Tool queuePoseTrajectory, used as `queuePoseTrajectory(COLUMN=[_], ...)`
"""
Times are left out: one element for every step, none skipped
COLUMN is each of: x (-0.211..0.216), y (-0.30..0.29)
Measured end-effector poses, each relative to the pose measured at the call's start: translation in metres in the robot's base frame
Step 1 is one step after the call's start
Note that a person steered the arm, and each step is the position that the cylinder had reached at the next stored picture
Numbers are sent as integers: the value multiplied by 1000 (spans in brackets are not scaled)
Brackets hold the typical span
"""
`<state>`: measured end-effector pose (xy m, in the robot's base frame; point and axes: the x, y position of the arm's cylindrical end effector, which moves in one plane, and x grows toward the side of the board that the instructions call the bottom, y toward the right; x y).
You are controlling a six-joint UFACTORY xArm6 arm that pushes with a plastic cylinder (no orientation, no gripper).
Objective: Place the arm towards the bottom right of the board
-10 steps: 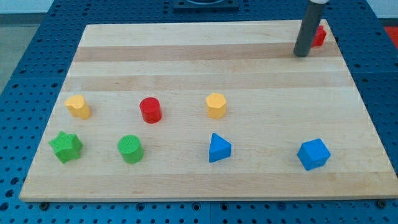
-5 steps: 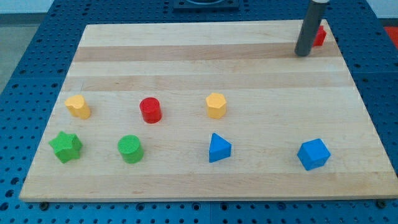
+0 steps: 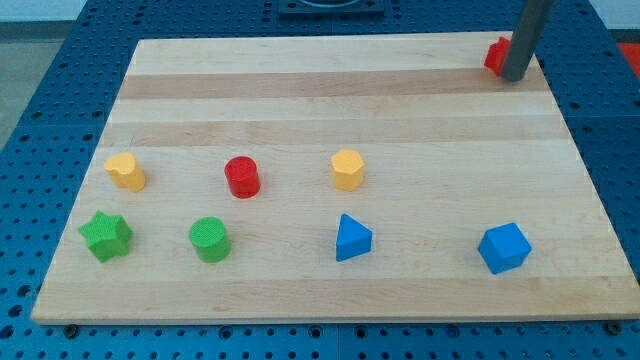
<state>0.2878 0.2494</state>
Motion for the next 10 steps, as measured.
queuePoseTrajectory(x=[-1, -4, -12, -21, -10, 20, 61, 102, 139, 179], y=[0, 0, 0, 0, 5, 14, 20, 21, 21, 21])
